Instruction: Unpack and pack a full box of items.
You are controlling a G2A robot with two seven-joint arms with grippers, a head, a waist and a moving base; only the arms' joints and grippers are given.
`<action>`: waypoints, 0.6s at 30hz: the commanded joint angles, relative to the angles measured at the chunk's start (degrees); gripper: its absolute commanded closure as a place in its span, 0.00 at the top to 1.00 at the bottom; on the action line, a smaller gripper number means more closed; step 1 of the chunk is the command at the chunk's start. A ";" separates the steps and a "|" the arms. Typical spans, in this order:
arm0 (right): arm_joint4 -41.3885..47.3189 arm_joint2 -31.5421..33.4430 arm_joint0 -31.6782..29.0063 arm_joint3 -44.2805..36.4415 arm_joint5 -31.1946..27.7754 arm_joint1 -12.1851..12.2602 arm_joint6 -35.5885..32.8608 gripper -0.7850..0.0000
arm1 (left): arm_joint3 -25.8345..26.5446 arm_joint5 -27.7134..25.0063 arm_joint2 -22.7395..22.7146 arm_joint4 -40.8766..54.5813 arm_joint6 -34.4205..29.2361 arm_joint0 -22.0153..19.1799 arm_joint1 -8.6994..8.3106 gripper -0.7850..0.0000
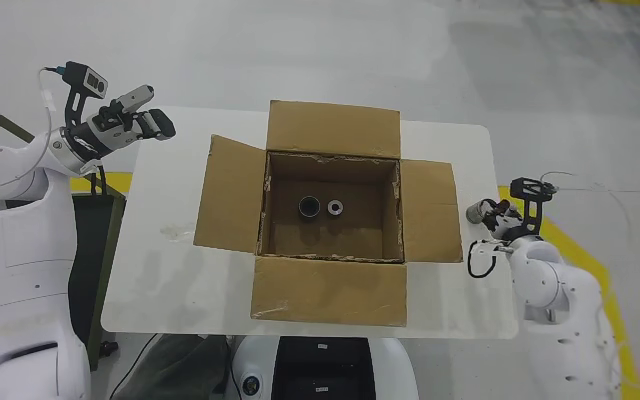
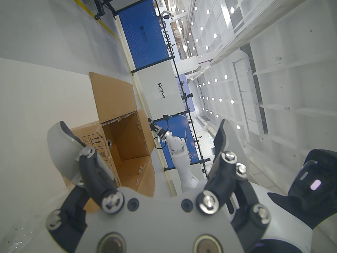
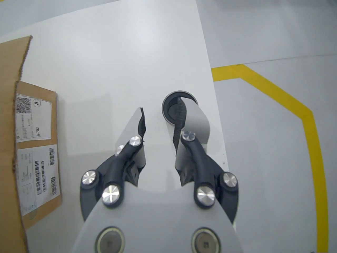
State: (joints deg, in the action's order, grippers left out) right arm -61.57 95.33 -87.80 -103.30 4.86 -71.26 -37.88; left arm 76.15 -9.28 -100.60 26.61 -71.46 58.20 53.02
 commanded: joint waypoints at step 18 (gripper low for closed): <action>-0.46 -0.15 -1.29 -0.56 1.38 -0.03 1.32 1.00 | 0.00 0.00 0.00 0.00 0.00 0.00 0.00 1.00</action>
State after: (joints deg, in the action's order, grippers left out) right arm -62.03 95.17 -89.09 -103.86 6.24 -71.29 -36.56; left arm 76.15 -9.28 -100.60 26.61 -71.46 58.20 53.02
